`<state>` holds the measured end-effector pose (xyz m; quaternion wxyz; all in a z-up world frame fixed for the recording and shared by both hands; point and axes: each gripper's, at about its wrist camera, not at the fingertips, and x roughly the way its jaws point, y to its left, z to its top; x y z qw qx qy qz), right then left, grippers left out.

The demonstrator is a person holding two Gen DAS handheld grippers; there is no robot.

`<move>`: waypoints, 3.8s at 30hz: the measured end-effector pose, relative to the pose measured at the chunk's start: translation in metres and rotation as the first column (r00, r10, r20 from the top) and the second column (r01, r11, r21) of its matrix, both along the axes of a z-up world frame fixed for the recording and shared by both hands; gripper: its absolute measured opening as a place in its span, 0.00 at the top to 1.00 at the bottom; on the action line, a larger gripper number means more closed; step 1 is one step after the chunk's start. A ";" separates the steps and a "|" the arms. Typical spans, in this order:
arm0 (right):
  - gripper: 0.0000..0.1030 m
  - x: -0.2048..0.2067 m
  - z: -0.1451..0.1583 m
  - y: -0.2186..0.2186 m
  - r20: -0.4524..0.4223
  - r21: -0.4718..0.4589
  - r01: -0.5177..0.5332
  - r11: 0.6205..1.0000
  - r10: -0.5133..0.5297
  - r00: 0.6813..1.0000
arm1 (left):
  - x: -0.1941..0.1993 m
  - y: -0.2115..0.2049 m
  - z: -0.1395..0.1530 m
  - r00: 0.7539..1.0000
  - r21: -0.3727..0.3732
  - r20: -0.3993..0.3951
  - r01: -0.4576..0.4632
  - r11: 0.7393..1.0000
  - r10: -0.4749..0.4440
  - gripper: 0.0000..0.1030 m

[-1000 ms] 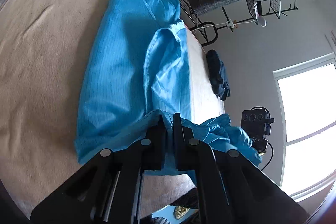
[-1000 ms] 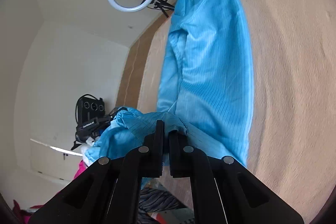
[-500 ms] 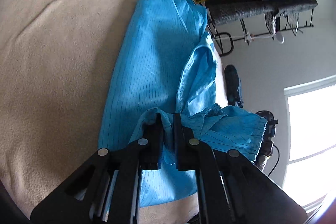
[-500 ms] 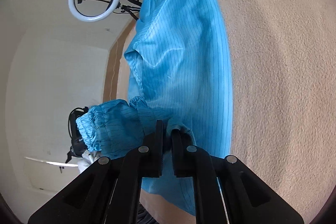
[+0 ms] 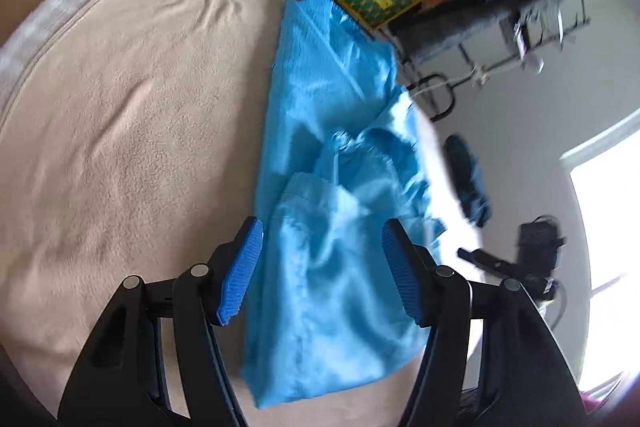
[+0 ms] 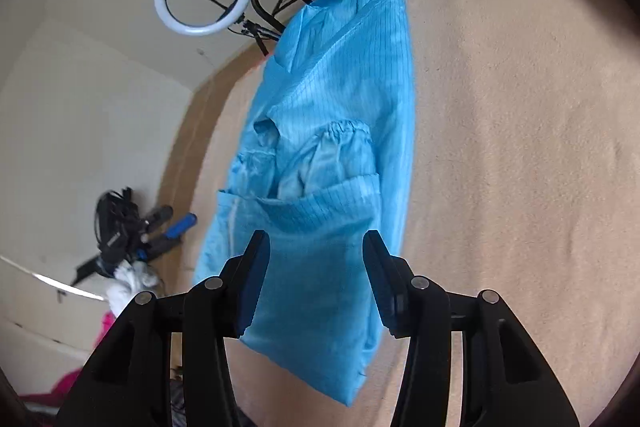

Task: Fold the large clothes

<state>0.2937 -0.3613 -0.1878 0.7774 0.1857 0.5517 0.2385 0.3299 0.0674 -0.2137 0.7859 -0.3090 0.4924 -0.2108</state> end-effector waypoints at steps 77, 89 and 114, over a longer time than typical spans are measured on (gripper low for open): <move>0.81 -0.091 0.022 0.041 0.171 -0.294 -0.172 0.940 0.229 0.958 | -0.036 -0.053 0.041 0.942 0.385 0.207 0.171 0.907 -0.266 0.63; 0.60 0.061 0.040 0.007 0.256 -0.294 -0.075 0.953 0.154 0.954 | 0.156 -0.025 0.058 0.973 0.272 0.190 0.074 0.960 -0.129 0.42; 0.54 0.289 -0.046 0.019 0.201 -0.086 0.063 0.994 -0.045 0.979 | 0.335 -0.053 -0.039 0.993 0.173 0.101 0.048 0.984 -0.066 0.38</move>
